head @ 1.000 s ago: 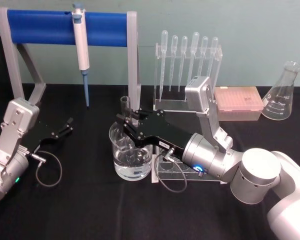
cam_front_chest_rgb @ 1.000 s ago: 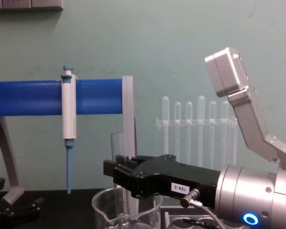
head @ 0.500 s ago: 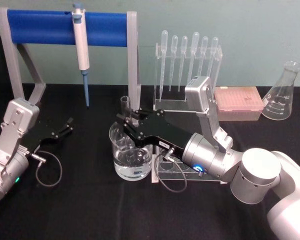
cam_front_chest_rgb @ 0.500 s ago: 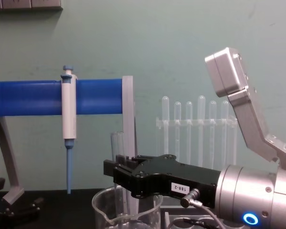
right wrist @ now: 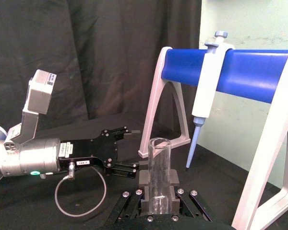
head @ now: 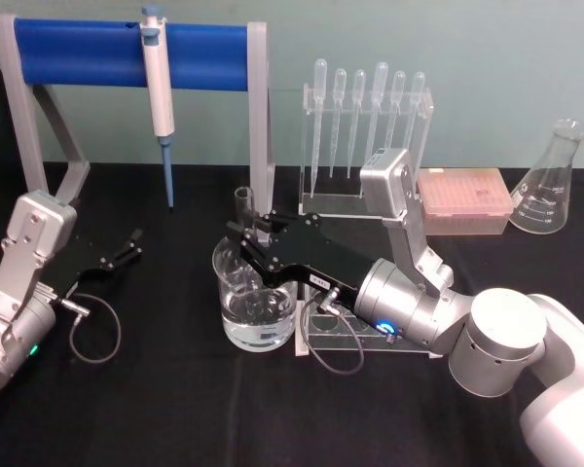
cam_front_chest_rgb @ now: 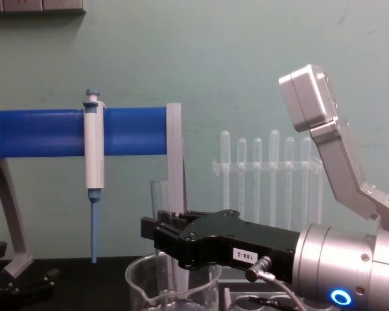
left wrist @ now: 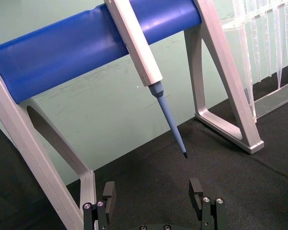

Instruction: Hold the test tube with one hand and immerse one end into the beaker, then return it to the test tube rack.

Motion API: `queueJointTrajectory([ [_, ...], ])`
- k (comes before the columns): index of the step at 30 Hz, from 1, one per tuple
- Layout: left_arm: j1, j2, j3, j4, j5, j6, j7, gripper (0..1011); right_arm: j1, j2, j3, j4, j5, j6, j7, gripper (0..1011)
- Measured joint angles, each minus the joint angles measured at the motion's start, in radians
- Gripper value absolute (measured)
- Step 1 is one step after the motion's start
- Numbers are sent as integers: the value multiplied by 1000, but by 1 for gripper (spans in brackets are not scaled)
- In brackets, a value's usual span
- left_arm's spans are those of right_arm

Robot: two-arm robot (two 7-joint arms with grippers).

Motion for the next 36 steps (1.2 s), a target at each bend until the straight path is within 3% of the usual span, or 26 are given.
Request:
queueJointTrajectory([
  [36,0,0,0,0,0,0,0,1000,0,0,0,0,0,0,0,224],
])
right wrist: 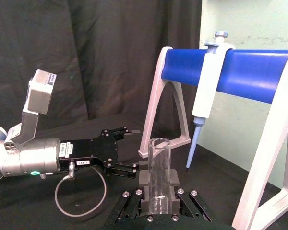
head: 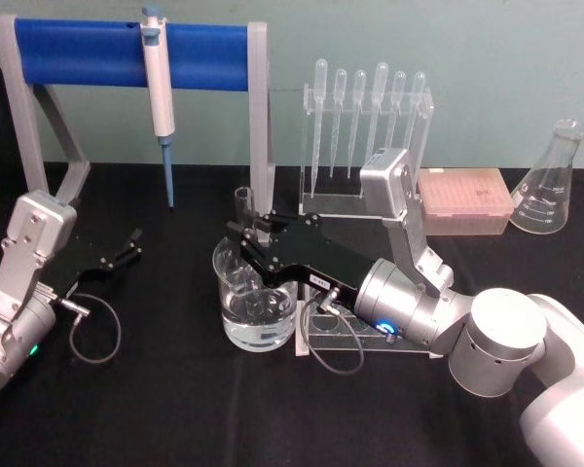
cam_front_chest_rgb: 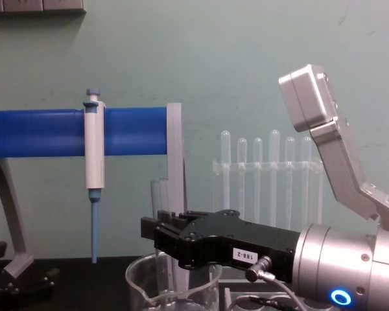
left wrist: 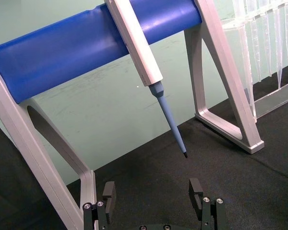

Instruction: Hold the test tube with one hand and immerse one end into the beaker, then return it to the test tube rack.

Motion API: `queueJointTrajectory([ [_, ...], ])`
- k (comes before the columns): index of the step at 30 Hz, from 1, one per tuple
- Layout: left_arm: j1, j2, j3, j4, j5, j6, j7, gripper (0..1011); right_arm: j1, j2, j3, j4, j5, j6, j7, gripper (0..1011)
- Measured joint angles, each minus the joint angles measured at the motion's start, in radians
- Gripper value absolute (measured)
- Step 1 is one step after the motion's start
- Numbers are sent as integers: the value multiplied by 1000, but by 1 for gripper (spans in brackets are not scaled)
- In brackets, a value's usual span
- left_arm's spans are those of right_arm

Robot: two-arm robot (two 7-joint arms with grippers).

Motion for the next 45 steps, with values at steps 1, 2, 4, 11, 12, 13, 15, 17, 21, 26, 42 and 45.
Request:
queueJointTrajectory([
  [1,0,0,0,0,0,0,0,1000,0,0,0,0,0,0,0,224],
  [2,0,0,0,0,0,0,0,1000,0,0,0,0,0,0,0,224],
  [4,0,0,0,0,0,0,0,1000,0,0,0,0,0,0,0,225],
  [11,0,0,0,0,0,0,0,1000,0,0,0,0,0,0,0,224],
  [12,0,0,0,0,0,0,0,1000,0,0,0,0,0,0,0,224],
  [13,0,0,0,0,0,0,0,1000,0,0,0,0,0,0,0,224],
  [15,0,0,0,0,0,0,0,1000,0,0,0,0,0,0,0,224],
  [17,0,0,0,0,0,0,0,1000,0,0,0,0,0,0,0,224],
  [21,0,0,0,0,0,0,0,1000,0,0,0,0,0,0,0,224],
  [26,0,0,0,0,0,0,0,1000,0,0,0,0,0,0,0,225],
  [42,0,0,0,0,0,0,0,1000,0,0,0,0,0,0,0,224],
  [45,0,0,0,0,0,0,0,1000,0,0,0,0,0,0,0,224],
])
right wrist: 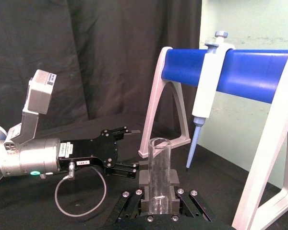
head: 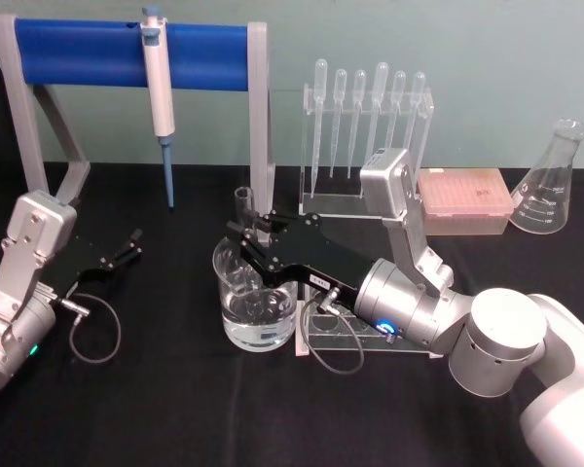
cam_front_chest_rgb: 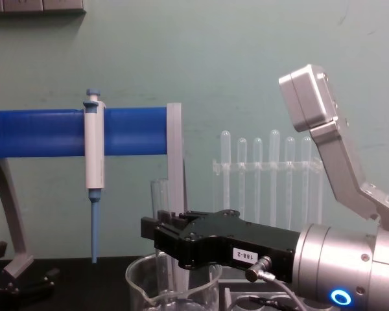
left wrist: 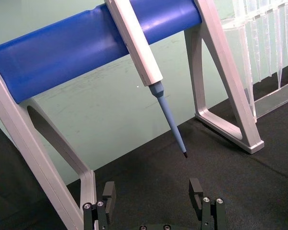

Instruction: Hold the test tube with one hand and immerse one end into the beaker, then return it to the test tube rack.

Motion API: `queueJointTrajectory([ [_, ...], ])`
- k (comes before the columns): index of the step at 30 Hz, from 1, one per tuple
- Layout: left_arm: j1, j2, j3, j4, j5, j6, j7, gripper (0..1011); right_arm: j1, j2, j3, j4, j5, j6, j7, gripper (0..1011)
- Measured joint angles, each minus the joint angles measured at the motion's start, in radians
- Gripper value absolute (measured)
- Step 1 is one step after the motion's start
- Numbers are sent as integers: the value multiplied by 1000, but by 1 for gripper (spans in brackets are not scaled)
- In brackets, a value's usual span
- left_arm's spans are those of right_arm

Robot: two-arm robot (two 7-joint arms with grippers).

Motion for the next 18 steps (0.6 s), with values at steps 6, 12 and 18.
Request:
queueJointTrajectory([
  [6,0,0,0,0,0,0,0,1000,0,0,0,0,0,0,0,224],
  [12,0,0,0,0,0,0,0,1000,0,0,0,0,0,0,0,224],
  [18,0,0,0,0,0,0,0,1000,0,0,0,0,0,0,0,224],
])
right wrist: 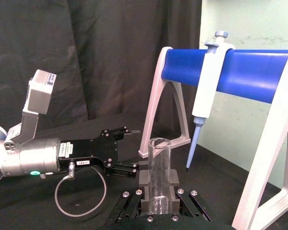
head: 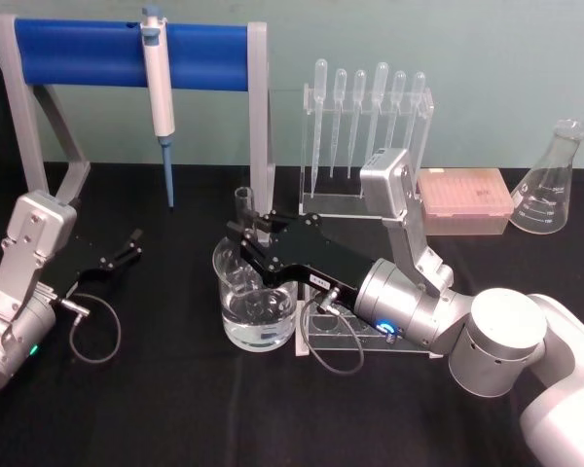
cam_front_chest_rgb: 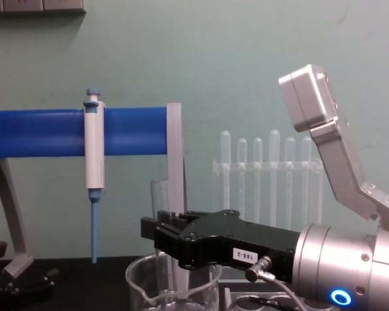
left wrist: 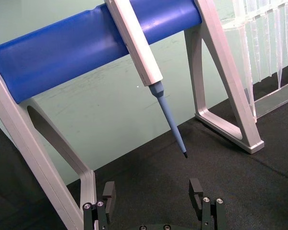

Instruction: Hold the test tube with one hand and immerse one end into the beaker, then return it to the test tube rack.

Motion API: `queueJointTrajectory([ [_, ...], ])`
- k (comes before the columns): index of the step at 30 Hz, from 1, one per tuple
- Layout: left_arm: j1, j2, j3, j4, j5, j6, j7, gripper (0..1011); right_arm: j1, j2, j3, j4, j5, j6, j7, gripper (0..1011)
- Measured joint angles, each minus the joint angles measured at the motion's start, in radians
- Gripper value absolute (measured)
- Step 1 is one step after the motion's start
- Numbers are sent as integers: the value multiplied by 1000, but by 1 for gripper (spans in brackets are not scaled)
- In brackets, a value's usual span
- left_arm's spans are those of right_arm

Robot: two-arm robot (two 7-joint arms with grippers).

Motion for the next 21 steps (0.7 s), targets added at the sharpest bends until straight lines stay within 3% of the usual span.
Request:
queueJointTrajectory([
  [21,0,0,0,0,0,0,0,1000,0,0,0,0,0,0,0,224],
])
